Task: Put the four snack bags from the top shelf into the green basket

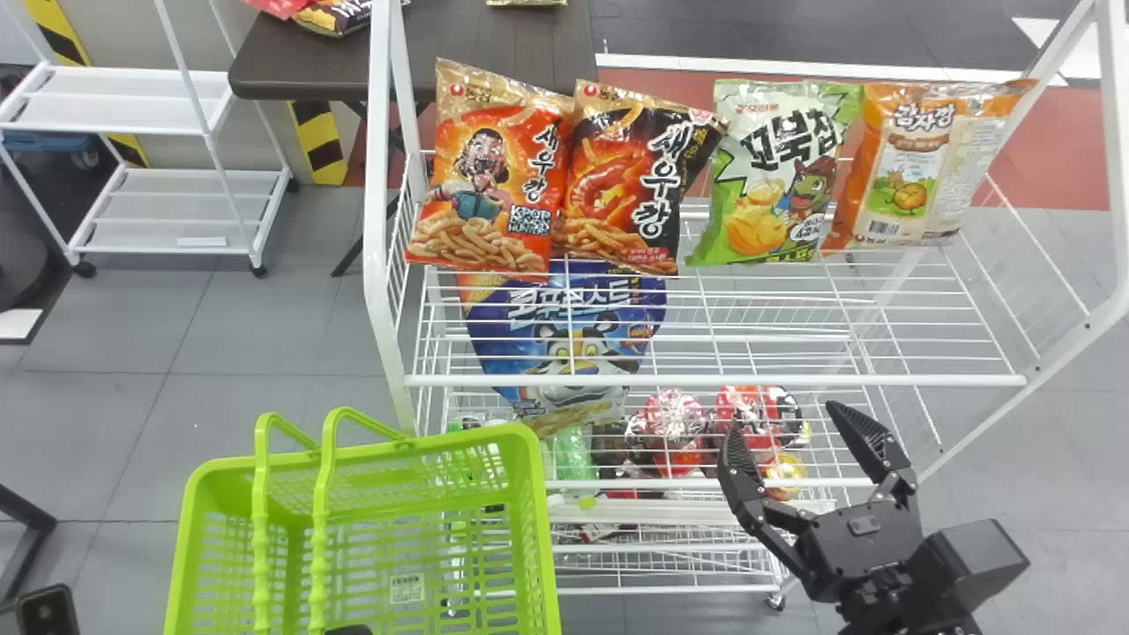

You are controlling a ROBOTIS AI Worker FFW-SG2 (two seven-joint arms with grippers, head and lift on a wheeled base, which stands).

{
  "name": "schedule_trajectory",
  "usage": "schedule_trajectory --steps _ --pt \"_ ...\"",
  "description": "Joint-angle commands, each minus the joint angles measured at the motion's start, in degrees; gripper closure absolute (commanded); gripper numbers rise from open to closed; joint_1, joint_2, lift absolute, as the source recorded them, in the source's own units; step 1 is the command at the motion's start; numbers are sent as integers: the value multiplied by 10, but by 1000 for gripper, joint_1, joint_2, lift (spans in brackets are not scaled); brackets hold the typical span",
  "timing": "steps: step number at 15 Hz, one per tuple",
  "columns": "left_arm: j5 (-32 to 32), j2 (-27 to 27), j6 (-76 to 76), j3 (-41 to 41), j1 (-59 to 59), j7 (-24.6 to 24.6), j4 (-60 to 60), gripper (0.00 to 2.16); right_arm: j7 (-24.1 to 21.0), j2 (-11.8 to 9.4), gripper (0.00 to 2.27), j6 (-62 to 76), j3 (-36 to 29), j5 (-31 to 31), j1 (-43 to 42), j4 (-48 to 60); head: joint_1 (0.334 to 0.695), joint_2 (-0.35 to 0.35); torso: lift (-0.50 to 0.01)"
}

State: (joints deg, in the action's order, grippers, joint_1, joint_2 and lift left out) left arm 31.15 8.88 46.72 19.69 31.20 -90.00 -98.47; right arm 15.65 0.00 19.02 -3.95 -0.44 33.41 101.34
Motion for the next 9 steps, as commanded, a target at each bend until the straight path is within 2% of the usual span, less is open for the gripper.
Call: schedule_trajectory --steps 1,9 --pt "0 0 0 0 0 -6 -1 2148 0 1 66 0 3 0 1 0 695 -60 0" --pt "0 1 0 0 3 -6 -1 2148 0 1 66 -2 9 -8 -4 0 695 -45 0"
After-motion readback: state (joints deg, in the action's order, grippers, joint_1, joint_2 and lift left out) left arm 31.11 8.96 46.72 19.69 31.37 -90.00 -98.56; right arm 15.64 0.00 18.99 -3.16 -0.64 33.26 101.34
